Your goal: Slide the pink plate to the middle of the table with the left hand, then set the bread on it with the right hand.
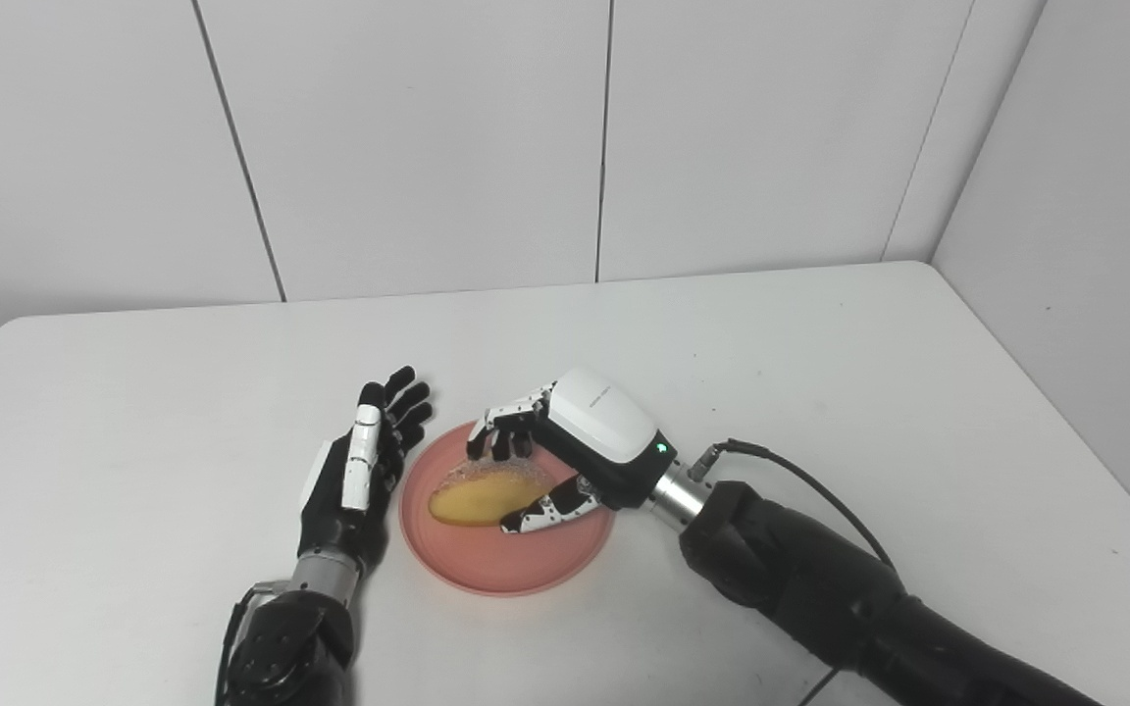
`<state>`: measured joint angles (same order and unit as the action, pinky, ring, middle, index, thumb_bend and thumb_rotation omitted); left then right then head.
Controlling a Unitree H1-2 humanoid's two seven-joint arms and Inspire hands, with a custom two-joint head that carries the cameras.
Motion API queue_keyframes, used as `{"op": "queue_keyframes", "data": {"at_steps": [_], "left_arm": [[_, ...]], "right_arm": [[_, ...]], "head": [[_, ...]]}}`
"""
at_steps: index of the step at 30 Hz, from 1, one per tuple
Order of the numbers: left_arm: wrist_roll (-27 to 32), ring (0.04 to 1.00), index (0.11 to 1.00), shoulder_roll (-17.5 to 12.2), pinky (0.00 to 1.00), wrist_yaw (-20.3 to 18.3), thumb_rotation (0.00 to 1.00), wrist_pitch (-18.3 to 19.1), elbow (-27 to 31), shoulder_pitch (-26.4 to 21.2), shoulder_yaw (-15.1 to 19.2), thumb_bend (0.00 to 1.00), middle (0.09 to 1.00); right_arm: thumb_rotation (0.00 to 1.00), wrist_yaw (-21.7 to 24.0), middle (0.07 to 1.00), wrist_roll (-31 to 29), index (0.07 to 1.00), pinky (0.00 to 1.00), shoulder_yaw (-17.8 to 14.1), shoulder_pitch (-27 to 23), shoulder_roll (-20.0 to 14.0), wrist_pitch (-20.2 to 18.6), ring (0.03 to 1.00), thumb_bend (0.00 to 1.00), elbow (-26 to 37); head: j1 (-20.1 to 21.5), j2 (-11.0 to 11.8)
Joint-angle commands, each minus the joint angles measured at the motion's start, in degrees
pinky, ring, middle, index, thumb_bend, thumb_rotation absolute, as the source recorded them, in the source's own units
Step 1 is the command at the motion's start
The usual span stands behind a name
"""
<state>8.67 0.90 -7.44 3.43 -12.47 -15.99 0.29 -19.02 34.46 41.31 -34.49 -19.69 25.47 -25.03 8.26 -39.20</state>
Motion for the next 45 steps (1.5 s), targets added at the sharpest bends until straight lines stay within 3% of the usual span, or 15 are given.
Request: {"op": "queue_keyframes", "data": {"at_steps": [1, 4, 8, 13, 16, 19, 20, 22, 28, 40, 45], "left_arm": [[-0.63, 0.908, 0.877, 0.27, 0.96, 0.28, 1.00, -0.53, 1.81, -2.15, -0.41, 0.67, 0.902], [-0.56, 0.909, 0.877, 0.26, 0.96, 0.34, 1.00, -0.49, 1.96, -2.10, -0.41, 0.67, 0.903], [-0.31, 0.906, 0.873, 0.42, 0.96, 0.56, 1.00, 0.09, 2.37, -2.06, -0.29, 0.66, 0.900], [-0.58, 0.911, 0.873, 0.25, 0.99, 0.57, 1.00, -0.21, 2.28, -2.11, -0.42, 0.67, 0.904], [-0.52, 0.914, 0.874, 0.19, 0.98, 0.51, 1.00, -0.20, 2.34, -2.10, -0.42, 0.66, 0.907], [-0.66, 0.913, 0.871, 0.20, 0.98, 0.70, 1.00, -0.23, 2.15, -2.19, -0.38, 0.66, 0.905], [-0.78, 0.914, 0.867, 0.19, 0.99, 0.78, 1.00, -0.26, 2.07, -2.23, -0.39, 0.67, 0.904], [-0.64, 0.914, 0.866, 0.23, 0.99, 0.75, 1.00, -0.16, 2.09, -2.25, -0.34, 0.67, 0.901], [-0.04, 0.913, 0.869, 0.29, 0.96, 0.55, 0.99, 0.15, 2.21, -2.27, -0.08, 0.65, 0.897], [-0.21, 0.910, 0.868, 0.29, 0.98, 0.50, 1.00, 0.11, 2.09, -2.39, -0.21, 0.65, 0.902], [-0.41, 0.915, 0.876, 0.22, 1.00, 0.55, 1.00, 0.67, 2.47, -2.31, -0.41, 0.66, 0.913]], "right_arm": [[0.00, 1.07, 0.431, 0.22, 0.534, 0.30, -1.11, -2.47, -0.43, 1.44, 0.379, 0.52, 0.48], [0.00, 1.76, 0.440, 0.54, 0.531, 0.32, -1.21, -2.77, -0.51, 1.44, 0.396, 0.52, 0.36], [0.00, 4.10, 0.479, 1.69, 0.510, 0.44, -2.52, -2.65, -0.54, 1.43, 0.500, 0.52, 0.91], [0.01, 5.72, 0.475, 1.21, 0.527, 0.44, -3.72, -2.01, -0.63, 1.42, 0.505, 0.52, 2.02], [0.15, 6.43, 0.623, 0.42, 0.501, 0.49, -3.83, -1.72, -0.93, 1.44, 0.564, 0.50, 2.93], [0.16, 6.00, 0.666, 0.27, 0.499, 0.51, -3.59, -1.57, -1.21, 1.45, 0.599, 0.50, 3.61], [0.31, 5.79, 0.708, 0.48, 0.652, 0.54, -3.57, -1.50, -1.30, 1.45, 0.642, 0.56, 3.86], [0.43, 5.58, 0.755, 0.71, 0.753, 0.57, -3.72, -1.30, -1.41, 1.45, 0.687, 0.59, 4.48], [0.60, 5.28, 0.828, 0.03, 0.823, 0.68, -4.32, -0.50, -1.73, 1.45, 0.777, 0.65, 6.07], [0.62, 5.65, 0.887, -5.47, 0.867, 0.84, -6.73, 2.89, -1.26, 1.42, 0.882, 0.69, 7.74], [0.72, 7.73, 0.893, -5.73, 0.879, 0.84, -11.65, 6.29, 1.36, 1.10, 0.888, 0.68, 9.53]], "head": [[-0.03, 0.01], [-0.07, -0.08], [-0.06, -0.10], [0.04, -0.16], [0.04, -0.16], [0.10, -0.14], [0.07, -0.16], [0.02, -0.16], [0.21, -0.10], [0.08, -0.08], [-0.62, -0.26]]}}
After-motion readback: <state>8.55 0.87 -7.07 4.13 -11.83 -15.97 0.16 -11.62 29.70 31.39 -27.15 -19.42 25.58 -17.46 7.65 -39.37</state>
